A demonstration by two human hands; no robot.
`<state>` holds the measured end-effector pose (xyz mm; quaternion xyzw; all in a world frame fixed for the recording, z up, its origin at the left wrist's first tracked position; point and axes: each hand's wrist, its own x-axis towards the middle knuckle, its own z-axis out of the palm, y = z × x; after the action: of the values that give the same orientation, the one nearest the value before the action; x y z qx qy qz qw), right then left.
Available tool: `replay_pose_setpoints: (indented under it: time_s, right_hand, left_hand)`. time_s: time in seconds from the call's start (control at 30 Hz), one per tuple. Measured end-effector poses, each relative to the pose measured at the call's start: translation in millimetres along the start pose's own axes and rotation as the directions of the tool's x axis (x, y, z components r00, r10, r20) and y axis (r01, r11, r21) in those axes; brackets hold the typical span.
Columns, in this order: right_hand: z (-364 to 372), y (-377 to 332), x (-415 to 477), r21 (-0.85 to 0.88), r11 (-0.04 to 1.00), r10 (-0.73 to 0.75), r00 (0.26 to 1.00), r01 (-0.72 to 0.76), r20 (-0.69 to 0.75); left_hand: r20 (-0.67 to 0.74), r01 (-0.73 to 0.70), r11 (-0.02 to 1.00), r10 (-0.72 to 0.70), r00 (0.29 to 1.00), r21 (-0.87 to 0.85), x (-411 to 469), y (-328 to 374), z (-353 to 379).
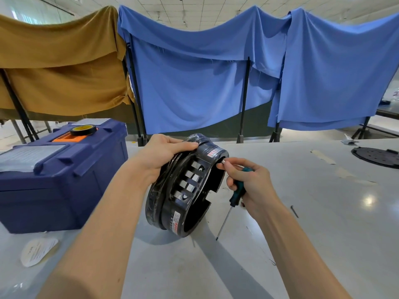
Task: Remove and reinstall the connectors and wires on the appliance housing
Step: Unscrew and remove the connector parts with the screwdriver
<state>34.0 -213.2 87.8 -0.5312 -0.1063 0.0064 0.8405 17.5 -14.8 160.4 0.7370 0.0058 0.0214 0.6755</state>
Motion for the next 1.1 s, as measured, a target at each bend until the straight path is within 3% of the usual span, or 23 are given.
replay_pose_setpoints:
  time_s: [0.4, 0.57, 0.83, 1.1]
  right_hand:
    - [29.7, -3.8, -4.0, -0.013, 1.000, -0.025, 0.984, 0.023, -0.177]
    - [34.3, 0.5, -7.1, 0.108, 0.994, 0.015, 0.970, 0.012, -0.243]
    - [50.3, 9.5, -9.5, 0.070, 0.984, -0.112, 0.875, 0.163, -0.471]
    - [55.1, 9.8, -11.3, 0.194, 0.976, -0.003, 0.894, 0.101, -0.449]
  left_hand:
    - [0.000, 0.004, 1.000, -0.004, 1.000, 0.012, -1.2, -0.1, -0.7]
    - [-0.001, 0.000, 1.000, 0.000, 1.000, -0.002, -2.8, 0.7, 3.2]
    - [-0.003, -0.009, 1.000, 0.009, 1.000, -0.001, -4.2, 2.8, 9.5]
    - [-0.001, -0.004, 1.000, 0.004, 1.000, -0.017, -5.9, 2.7, 8.9]
